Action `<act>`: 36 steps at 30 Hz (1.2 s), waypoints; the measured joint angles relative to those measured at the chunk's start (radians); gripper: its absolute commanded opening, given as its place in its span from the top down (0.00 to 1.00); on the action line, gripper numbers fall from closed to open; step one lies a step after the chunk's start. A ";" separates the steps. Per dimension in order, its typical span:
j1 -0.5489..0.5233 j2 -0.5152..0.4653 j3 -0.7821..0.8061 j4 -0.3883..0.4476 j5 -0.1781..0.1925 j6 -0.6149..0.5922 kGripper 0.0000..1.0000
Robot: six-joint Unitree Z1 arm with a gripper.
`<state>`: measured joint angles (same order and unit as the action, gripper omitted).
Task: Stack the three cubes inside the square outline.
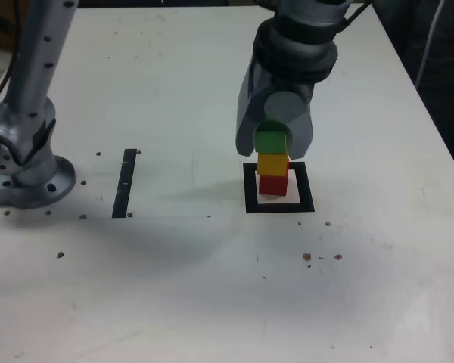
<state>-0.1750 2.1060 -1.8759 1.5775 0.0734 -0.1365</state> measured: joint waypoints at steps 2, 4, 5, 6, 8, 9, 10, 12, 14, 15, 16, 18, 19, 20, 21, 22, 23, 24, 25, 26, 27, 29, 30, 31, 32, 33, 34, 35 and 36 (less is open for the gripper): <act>0.000 0.002 0.000 0.000 -0.002 0.005 0.28; 0.000 0.002 0.000 -0.002 -0.005 0.008 0.23; 0.000 0.002 0.000 -0.003 -0.006 0.010 0.20; 0.000 0.002 0.000 -0.004 -0.006 0.011 0.18; 0.000 0.002 0.000 -0.004 -0.006 0.012 0.12; 0.000 0.002 0.000 -0.004 -0.006 0.012 0.09; 0.000 0.002 0.000 -0.004 -0.003 0.012 0.07; 0.000 0.002 0.000 0.000 0.002 0.012 0.03; 0.000 0.000 0.000 0.004 0.009 0.011 0.01; 0.000 -0.003 0.000 0.007 0.014 0.009 0.01; 0.000 -0.010 0.000 0.010 0.020 0.006 0.01; -0.003 -0.041 0.000 0.019 0.035 -0.001 0.01; -0.007 -0.065 0.000 0.024 0.043 -0.004 0.00; -0.010 -0.089 0.001 0.030 0.049 -0.004 0.00; -0.013 -0.113 0.004 0.035 0.054 -0.004 0.00; -0.015 -0.139 0.012 0.040 0.057 -0.004 0.00; -0.015 -0.167 0.026 0.043 0.059 -0.001 0.00; -0.015 -0.193 0.042 0.044 0.059 0.004 0.00; -0.015 -0.218 0.060 0.044 0.059 0.010 0.00; -0.015 -0.243 0.084 0.044 0.059 0.015 0.00; -0.015 -0.275 0.118 0.044 0.059 0.020 0.00; -0.015 -0.326 0.182 0.044 0.059 0.026 0.00; -0.015 -0.350 0.216 0.044 0.058 0.028 0.00; -0.015 -0.378 0.245 0.044 0.057 0.029 0.00; -0.015 -0.401 0.257 0.042 0.057 0.030 0.00; -0.015 -0.426 0.280 0.041 0.056 0.031 0.01; -0.015 -0.454 0.313 0.037 0.055 0.032 0.01; -0.015 -0.479 0.347 0.032 0.054 0.033 0.01; -0.015 -0.511 0.389 0.020 0.053 0.033 0.01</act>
<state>-0.1897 1.5946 -1.4865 1.5978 0.1265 -0.1035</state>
